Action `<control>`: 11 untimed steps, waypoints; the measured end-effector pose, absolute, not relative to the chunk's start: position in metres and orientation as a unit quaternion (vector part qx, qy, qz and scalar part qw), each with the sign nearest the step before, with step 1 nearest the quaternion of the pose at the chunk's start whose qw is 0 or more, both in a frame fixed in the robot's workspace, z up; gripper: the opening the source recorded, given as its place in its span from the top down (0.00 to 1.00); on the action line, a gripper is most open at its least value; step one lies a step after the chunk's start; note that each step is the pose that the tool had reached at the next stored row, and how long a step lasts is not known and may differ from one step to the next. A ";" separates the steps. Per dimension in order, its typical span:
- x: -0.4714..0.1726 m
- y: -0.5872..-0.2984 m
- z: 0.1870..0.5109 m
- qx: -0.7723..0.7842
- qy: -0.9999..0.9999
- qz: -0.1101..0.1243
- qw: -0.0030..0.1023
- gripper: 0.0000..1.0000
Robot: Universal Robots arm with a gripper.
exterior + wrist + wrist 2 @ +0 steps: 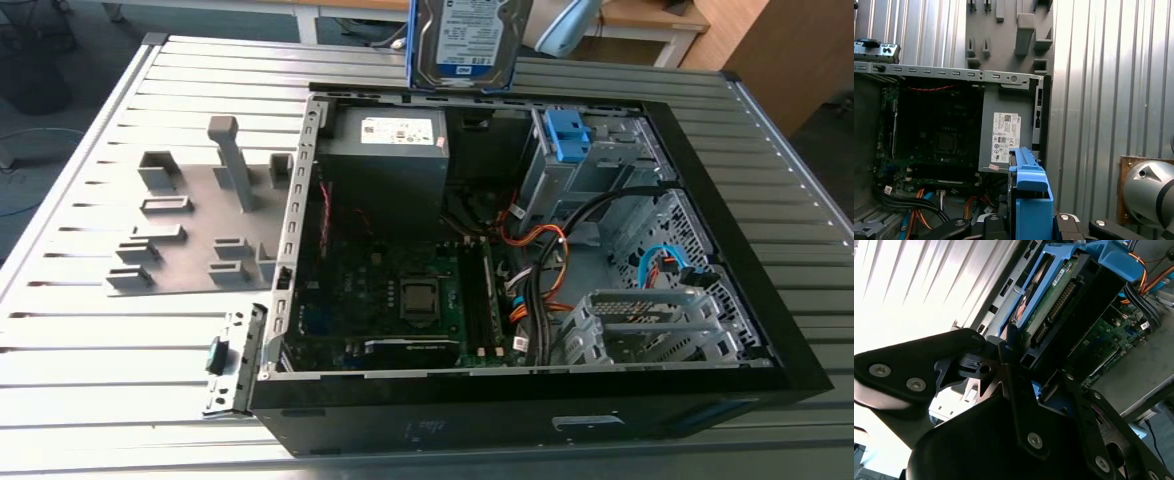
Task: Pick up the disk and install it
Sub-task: 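Pick up the disk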
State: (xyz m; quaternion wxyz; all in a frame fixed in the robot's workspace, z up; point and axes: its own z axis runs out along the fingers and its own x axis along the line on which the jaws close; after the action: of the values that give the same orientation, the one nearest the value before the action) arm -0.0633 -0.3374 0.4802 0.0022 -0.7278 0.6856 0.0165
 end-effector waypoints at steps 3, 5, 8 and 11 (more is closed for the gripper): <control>-0.063 -0.339 0.480 -0.728 0.686 0.016 0.002 0.63; -0.063 -0.340 0.480 -0.728 0.686 0.016 0.002 0.63; -0.063 -0.342 0.480 -0.728 0.686 0.016 0.002 0.63; -0.063 -0.343 0.480 -0.728 0.686 0.016 0.002 0.63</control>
State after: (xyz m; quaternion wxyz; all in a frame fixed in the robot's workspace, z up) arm -0.0630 -0.3434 0.4802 0.0021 -0.7278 0.6856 0.0164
